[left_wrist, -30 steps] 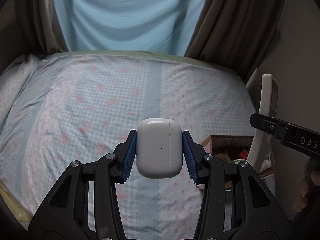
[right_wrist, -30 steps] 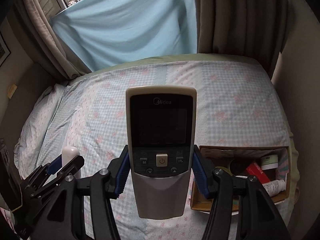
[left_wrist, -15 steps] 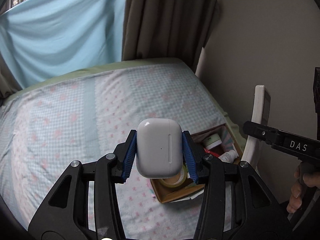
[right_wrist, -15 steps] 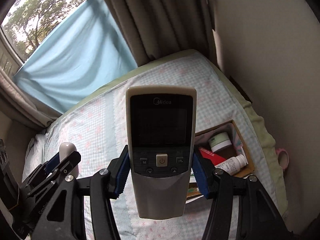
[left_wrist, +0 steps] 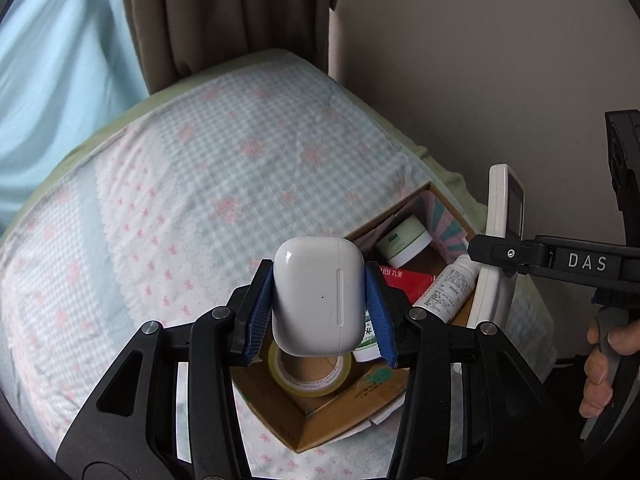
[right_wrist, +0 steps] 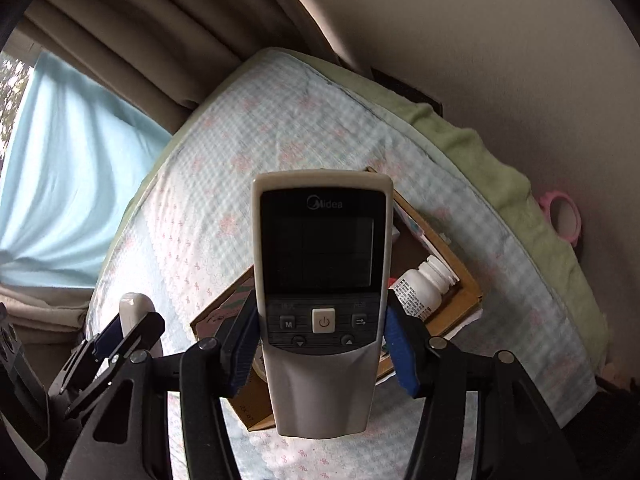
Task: Organize rigid objects
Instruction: 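Carry the earbud case and remote with both tools over the box, then open both tools to drop the earbud case and remote into the box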
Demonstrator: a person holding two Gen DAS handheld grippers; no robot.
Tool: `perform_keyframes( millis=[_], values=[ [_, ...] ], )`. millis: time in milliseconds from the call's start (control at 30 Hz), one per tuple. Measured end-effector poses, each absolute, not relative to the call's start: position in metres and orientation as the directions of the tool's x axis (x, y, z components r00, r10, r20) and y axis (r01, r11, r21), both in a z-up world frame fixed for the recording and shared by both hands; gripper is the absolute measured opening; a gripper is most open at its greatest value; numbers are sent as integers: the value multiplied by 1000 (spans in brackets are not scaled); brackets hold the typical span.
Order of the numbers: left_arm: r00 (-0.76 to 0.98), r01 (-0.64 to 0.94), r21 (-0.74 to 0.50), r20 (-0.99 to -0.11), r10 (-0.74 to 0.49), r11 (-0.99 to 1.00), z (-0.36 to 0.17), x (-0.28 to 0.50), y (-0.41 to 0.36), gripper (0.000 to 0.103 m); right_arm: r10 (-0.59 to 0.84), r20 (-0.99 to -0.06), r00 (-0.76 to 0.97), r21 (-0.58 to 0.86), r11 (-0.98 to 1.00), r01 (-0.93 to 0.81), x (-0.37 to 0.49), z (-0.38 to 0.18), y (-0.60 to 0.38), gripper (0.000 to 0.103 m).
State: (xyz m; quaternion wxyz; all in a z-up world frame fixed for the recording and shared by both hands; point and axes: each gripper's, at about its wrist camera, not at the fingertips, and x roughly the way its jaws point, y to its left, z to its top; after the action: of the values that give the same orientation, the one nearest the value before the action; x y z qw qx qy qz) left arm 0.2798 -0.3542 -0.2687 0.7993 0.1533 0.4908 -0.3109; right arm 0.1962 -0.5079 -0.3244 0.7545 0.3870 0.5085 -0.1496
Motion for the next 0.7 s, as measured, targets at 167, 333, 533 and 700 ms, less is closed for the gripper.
perform_keyframes(
  millis=[167, 333, 533, 700],
  values=[
    [265, 692, -28, -919, -290, 721, -321, 293, -368, 41, 246, -876, 415, 479, 547, 687, 204, -366, -523, 53],
    [218, 725, -5, -947, -235, 689, -364, 299, -370, 41, 293, -876, 382, 481, 484, 731, 209, -393, -529, 53],
    [184, 731, 10, -966, -183, 682, -391, 299, -359, 41, 324, -877, 354, 474, 466, 747, 214, -409, -530, 53],
    [191, 736, 45, -971, -144, 676, -402, 302, -358, 41, 320, -892, 320, 442, 466, 766, 223, -412, -532, 53]
  ],
)
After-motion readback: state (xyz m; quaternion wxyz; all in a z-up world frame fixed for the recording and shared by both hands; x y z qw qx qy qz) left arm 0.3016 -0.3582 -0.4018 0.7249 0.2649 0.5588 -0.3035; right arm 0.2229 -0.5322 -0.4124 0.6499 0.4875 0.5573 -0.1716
